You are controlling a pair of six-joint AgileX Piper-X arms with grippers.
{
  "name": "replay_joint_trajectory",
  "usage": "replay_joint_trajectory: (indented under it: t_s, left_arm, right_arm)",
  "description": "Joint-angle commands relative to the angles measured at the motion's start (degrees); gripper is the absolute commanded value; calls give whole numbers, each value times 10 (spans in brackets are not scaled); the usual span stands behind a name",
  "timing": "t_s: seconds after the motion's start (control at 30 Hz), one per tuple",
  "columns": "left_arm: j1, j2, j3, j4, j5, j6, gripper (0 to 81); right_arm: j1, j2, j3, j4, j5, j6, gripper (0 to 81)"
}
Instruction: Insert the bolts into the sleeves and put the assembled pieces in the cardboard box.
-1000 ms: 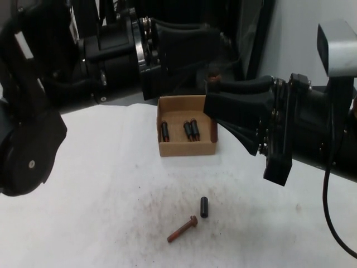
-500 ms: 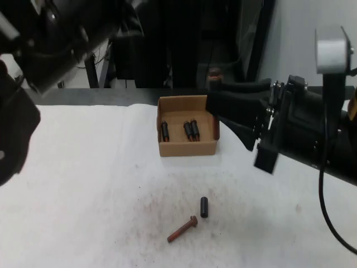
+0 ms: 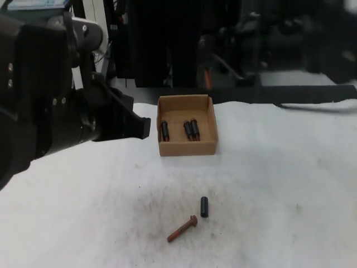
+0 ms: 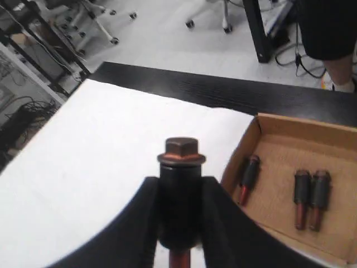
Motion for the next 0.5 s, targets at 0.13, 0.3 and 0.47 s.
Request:
replay_joint_trajectory:
  t_s: [0.13,0.3,0.47]
  left_arm:
    - [0,-10,-3,6,-10,4,2]
    - [0,-10,-3,13,-10,4,2]
    - [0,-10,-3,14,-10,27,2]
  right_arm:
    - [-2,166,-185,100,38,-15,8]
    - [-12,269,-310,186,56,-13,8]
    - [-20,316,-354,210,56,-13,8]
